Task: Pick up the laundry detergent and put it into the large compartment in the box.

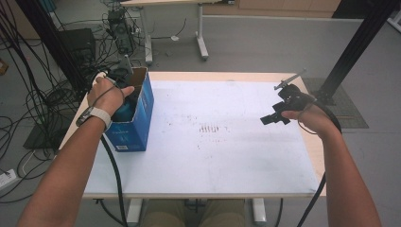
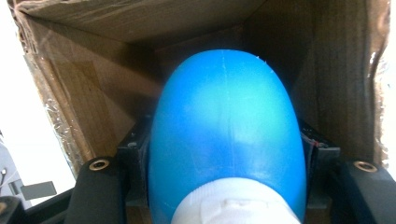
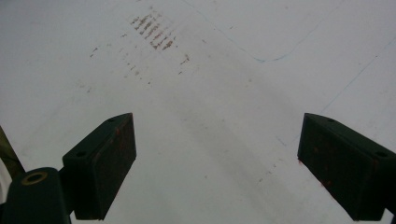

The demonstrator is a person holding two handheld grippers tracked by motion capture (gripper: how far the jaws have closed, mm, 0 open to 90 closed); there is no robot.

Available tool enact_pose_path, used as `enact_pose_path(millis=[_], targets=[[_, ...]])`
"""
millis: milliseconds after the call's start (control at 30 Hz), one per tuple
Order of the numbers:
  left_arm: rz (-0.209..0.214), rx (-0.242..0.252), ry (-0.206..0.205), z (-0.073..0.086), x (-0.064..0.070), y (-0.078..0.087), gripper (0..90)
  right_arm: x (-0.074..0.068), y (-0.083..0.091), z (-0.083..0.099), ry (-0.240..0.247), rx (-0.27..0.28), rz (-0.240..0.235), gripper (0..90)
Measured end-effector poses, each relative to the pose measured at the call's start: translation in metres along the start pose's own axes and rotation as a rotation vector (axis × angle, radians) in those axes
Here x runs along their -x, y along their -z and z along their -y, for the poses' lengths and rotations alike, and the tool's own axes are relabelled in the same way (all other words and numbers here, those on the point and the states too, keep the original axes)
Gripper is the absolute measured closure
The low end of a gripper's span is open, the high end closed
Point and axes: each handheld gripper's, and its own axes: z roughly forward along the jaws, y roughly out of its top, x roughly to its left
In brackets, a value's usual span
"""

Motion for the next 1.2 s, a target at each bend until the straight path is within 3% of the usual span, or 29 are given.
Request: enact_pose_path(millis=[600,967,1200], targets=[[0.027,0.012,-0.002,0.002,-0.005,0.002,28.4,-0.001,-0.001,-0.002,0.000,-0.005,0.000,11.6],[0.074,0.030,-0.016,0.008,-0.015,0.015,25.8,-0.002,-0.002,0.000,0.000,-0.002,-0.001,11.6],[0.087,0.055,-0.021,0.014,-0.016,0.025,17.1,-0.005,0.000,-0.003,0.008,-0.003,0.001,11.6]])
